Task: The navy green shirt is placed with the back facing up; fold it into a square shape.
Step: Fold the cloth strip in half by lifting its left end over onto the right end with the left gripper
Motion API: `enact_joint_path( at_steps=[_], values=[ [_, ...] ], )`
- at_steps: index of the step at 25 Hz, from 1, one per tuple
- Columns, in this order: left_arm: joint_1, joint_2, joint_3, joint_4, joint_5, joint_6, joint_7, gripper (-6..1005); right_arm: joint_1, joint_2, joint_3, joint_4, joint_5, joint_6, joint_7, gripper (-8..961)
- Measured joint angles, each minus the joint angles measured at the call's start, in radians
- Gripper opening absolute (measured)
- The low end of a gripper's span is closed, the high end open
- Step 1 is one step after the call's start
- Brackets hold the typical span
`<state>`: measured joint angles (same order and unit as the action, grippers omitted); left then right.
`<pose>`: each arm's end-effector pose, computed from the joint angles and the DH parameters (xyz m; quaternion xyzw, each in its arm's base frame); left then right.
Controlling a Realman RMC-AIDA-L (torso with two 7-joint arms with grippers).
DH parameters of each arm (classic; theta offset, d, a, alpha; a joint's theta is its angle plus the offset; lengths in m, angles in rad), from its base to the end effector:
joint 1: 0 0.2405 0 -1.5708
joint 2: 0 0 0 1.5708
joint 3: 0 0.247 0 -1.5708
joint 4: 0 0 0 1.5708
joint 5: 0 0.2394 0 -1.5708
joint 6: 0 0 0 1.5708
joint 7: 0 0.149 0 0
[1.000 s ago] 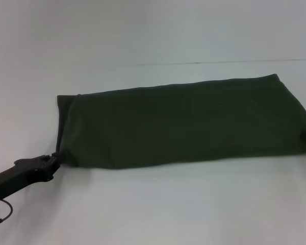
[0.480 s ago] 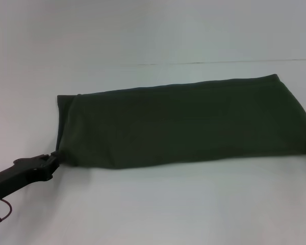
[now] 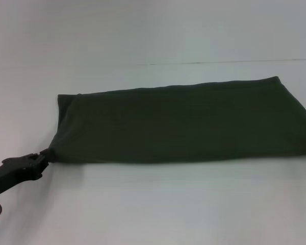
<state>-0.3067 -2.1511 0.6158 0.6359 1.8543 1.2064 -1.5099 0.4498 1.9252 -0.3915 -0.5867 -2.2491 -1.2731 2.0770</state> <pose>-0.3656 0.3165 -0.0040 -0.7989 -0.4462 -0.2595 0.3087 0.4018 0.3427 0.0874 -0.7052 0.6180 0.2050 0.2804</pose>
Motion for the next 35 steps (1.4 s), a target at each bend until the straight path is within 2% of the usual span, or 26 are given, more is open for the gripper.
enact_joint_path(
  at_steps=[6,12,17,20,21,23,29,31,35],
  values=[
    [0.003,0.001,-0.009,0.006,-0.001,0.007,0.0,15,-0.002,0.002,0.005,0.005,0.009,-0.007,-0.016,22],
    [0.003,0.002,-0.01,0.007,-0.001,0.036,0.003,14,-0.003,0.015,0.005,0.006,0.057,-0.044,-0.06,28],
    [0.004,0.01,-0.023,0.003,-0.001,0.062,-0.001,15,-0.004,0.015,0.005,0.0,0.066,-0.051,-0.063,32],
    [0.005,0.009,-0.061,0.001,-0.001,0.063,-0.002,15,-0.006,0.011,0.008,-0.007,0.066,-0.051,-0.064,35],
    [0.005,0.008,-0.073,0.001,-0.001,0.063,-0.002,50,-0.006,0.01,0.012,-0.009,0.066,-0.05,-0.066,36],
    [0.005,0.006,-0.11,0.0,-0.001,0.063,-0.005,120,-0.011,0.01,0.03,-0.024,0.066,-0.048,-0.072,254],
    [0.006,0.008,-0.157,-0.003,0.004,0.111,-0.063,322,-0.032,0.024,0.079,-0.081,0.082,-0.078,-0.098,497],
    [0.009,0.014,-0.156,-0.004,0.007,0.149,-0.095,388,-0.042,0.026,0.098,-0.097,0.109,-0.113,-0.125,540],
    [0.016,0.028,-0.155,-0.004,0.008,0.252,-0.161,582,-0.054,0.026,0.109,-0.101,0.177,-0.186,-0.185,626]
  ],
)
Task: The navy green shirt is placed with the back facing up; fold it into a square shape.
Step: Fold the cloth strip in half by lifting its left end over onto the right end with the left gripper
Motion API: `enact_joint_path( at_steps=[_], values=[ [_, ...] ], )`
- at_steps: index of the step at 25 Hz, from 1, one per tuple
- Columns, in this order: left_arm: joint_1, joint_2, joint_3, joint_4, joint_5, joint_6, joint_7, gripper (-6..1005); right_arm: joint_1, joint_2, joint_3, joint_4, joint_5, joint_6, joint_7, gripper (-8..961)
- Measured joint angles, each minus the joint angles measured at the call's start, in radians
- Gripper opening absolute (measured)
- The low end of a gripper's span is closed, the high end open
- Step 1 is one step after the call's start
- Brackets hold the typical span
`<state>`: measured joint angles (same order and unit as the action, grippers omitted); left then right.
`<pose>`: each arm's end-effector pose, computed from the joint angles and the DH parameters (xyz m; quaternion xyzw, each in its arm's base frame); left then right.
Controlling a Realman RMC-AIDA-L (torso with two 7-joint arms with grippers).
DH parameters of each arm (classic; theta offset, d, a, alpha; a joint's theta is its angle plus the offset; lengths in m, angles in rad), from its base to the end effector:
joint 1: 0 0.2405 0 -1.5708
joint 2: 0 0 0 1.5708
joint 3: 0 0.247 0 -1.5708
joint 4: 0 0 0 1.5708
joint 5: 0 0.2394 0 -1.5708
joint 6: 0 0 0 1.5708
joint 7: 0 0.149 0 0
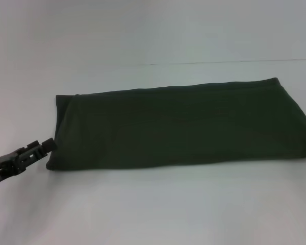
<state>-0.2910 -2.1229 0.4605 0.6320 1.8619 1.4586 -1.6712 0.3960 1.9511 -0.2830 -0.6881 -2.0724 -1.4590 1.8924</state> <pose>-0.3601 0.2948 0.0250 -0.7543 -0.4915 -0.3588 0.2465 0.3831 0.3278 0.1209 -0.7369 0.5246 0.3055 0.2974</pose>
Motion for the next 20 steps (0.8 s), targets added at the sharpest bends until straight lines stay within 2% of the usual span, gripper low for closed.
enact_joint_path(
  at_steps=[6,10,15,20],
  values=[
    [-0.004,0.008,0.033,0.004,0.033,0.075,-0.107,801,0.038,0.011,-0.014,0.004,0.022,-0.056,-0.063,770],
    [-0.022,0.006,0.04,0.007,0.09,0.071,-0.161,845,0.071,0.017,-0.024,0.009,0.017,-0.029,-0.07,917],
    [-0.042,0.009,0.043,0.01,0.161,0.06,-0.242,901,0.105,0.019,-0.04,0.011,0.018,-0.011,-0.065,912],
    [-0.055,0.018,0.046,0.011,0.202,0.044,-0.316,901,0.127,0.018,-0.042,0.012,0.018,0.0,-0.062,908]
  ],
)
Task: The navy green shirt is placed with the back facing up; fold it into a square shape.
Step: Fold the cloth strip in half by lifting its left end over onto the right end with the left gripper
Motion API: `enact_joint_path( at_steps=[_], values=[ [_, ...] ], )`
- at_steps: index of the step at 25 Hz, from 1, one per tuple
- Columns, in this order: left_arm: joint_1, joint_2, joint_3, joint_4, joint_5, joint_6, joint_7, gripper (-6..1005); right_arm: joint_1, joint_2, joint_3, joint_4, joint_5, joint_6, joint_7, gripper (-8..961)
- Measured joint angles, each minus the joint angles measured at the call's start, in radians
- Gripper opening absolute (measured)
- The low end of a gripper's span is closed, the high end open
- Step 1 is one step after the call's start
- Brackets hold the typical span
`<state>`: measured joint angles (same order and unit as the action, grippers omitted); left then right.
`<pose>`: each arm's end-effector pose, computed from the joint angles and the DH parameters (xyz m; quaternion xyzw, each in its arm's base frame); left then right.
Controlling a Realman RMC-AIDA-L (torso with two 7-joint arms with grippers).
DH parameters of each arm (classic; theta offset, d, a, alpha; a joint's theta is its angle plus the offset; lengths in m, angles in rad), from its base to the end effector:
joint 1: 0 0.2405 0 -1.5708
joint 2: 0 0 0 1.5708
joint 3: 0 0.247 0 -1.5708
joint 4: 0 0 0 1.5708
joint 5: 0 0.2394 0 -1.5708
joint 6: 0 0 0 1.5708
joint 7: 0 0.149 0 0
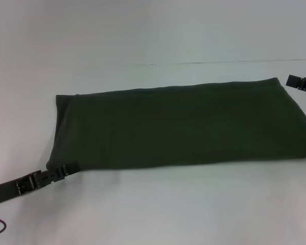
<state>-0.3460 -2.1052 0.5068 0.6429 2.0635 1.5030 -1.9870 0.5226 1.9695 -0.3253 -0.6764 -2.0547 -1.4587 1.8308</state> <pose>-0.3502 0.2961 0.0070 -0.7380 -0.5929 -0.2940 0.1316 0.3320 0.3739 0.1048 -0.7894 0.4543 0.3155 0.2664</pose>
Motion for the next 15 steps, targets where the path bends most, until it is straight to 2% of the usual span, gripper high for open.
enact_joint_path(
  at_steps=[7,15],
  values=[
    [-0.028,0.013,0.016,-0.007,0.034,-0.056,-0.045,902,0.006,0.0,-0.008,0.0,0.006,0.017,-0.002,906],
    [-0.06,0.011,0.018,-0.012,0.087,-0.116,-0.074,901,0.005,-0.004,-0.005,-0.001,0.008,0.026,-0.001,907]
  ],
)
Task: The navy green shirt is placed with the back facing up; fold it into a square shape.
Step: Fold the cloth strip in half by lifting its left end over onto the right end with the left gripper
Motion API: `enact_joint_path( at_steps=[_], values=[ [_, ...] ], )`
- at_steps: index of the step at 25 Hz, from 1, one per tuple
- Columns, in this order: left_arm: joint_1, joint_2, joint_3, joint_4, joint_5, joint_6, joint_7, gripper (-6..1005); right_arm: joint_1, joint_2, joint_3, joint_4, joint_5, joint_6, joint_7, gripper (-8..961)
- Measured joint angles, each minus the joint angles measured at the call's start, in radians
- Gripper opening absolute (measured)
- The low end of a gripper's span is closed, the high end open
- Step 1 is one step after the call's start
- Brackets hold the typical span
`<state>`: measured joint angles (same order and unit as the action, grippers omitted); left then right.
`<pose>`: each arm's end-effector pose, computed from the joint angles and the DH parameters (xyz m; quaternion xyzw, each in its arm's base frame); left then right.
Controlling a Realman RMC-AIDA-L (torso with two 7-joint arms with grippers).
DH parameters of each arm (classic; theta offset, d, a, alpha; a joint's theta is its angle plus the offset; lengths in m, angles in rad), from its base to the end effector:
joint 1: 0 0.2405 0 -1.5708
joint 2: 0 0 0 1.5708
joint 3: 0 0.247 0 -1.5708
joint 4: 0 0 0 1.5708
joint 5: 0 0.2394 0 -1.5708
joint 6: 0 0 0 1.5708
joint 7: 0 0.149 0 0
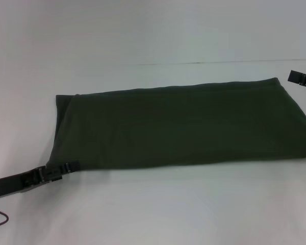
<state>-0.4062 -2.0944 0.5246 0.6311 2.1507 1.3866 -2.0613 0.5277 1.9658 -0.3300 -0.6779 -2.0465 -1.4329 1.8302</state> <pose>-0.3539 0.3181 0.0019 -0.7339 -0.6154 -0.2424 0.1548 0.3323 0.3787 0.1084 -0.7867 0.4525 0.3143 0.2785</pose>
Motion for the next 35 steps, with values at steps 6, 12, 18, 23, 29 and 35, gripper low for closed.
enact_joint_path(
  at_steps=[6,12,18,23,29,35],
  values=[
    [-0.003,0.001,0.0,-0.001,0.001,-0.012,-0.005,901,-0.002,-0.003,0.003,0.0,0.002,0.0,0.001,907],
    [-0.005,0.005,0.002,-0.012,0.003,-0.028,-0.007,901,-0.004,-0.003,0.005,0.0,0.002,0.0,0.001,906],
    [-0.01,0.005,0.003,-0.013,0.018,-0.032,-0.01,902,-0.005,-0.003,0.005,0.0,0.003,0.002,0.001,906],
    [-0.016,0.003,0.003,-0.013,0.023,-0.038,-0.011,901,-0.005,-0.002,0.005,0.0,0.003,0.002,0.001,906],
    [-0.021,0.003,0.003,-0.013,0.026,-0.056,-0.014,901,-0.009,-0.002,0.005,0.001,0.003,0.002,0.001,906],
    [-0.032,0.005,0.003,-0.013,0.026,-0.079,-0.016,900,-0.011,-0.001,0.006,0.002,0.003,0.002,0.001,905]
  ],
)
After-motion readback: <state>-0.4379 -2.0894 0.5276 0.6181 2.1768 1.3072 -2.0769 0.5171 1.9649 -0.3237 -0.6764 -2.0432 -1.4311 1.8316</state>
